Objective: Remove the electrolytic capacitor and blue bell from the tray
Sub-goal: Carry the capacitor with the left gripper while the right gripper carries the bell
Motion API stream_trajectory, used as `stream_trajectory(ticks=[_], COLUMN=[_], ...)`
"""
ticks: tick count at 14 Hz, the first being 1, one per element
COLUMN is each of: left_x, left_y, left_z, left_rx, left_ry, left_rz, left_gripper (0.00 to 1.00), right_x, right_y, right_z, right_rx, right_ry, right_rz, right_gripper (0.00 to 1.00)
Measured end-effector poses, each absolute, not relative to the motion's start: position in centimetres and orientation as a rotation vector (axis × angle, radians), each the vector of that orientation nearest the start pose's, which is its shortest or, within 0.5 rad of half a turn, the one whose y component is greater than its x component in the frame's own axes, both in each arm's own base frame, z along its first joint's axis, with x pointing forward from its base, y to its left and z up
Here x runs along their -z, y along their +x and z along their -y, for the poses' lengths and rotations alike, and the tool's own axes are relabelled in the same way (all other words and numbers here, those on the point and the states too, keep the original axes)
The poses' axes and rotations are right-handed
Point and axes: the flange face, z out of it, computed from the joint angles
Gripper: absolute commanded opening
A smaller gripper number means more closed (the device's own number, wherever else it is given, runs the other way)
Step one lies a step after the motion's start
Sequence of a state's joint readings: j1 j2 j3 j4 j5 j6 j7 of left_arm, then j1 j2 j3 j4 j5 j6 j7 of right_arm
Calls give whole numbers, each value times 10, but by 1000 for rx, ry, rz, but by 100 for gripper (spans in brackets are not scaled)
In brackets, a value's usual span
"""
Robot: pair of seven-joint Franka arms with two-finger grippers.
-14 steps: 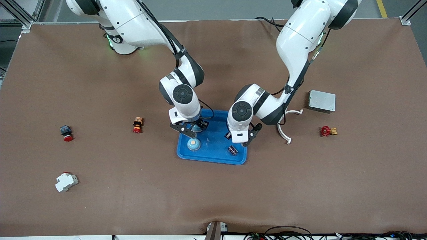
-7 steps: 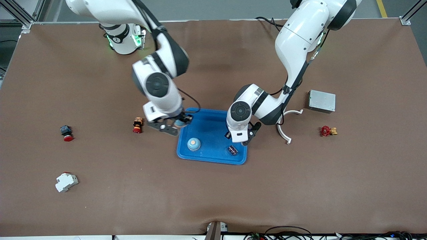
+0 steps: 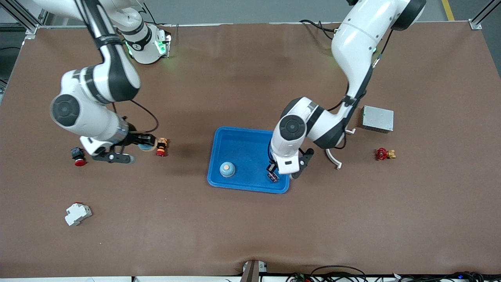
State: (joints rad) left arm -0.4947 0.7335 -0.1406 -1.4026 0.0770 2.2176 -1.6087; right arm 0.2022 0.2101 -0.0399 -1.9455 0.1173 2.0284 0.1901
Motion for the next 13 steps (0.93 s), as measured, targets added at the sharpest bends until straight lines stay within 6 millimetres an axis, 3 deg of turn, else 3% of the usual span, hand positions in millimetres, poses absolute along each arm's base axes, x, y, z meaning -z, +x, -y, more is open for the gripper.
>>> stream_trajectory(ticks=[2, 5, 9, 13], left_x=[-329, -376, -412, -429], left_y=[623, 628, 637, 647], left_z=[399, 365, 308, 248], left_rx=[80, 78, 37, -36], left_ry=[-2888, -2915, -2949, -2980], left_rz=[1542, 1382, 1134, 880], left_gripper=[0, 0, 0, 0], right_x=[-346, -316, -283, -240], right_y=[570, 561, 556, 557], right_z=[-68, -33, 4, 23], right_rx=[-210, -137, -98, -108], right_ry=[-3056, -3056, -3060, -3068], right_rz=[-66, 15, 63, 58], right_gripper=[0, 0, 0, 0])
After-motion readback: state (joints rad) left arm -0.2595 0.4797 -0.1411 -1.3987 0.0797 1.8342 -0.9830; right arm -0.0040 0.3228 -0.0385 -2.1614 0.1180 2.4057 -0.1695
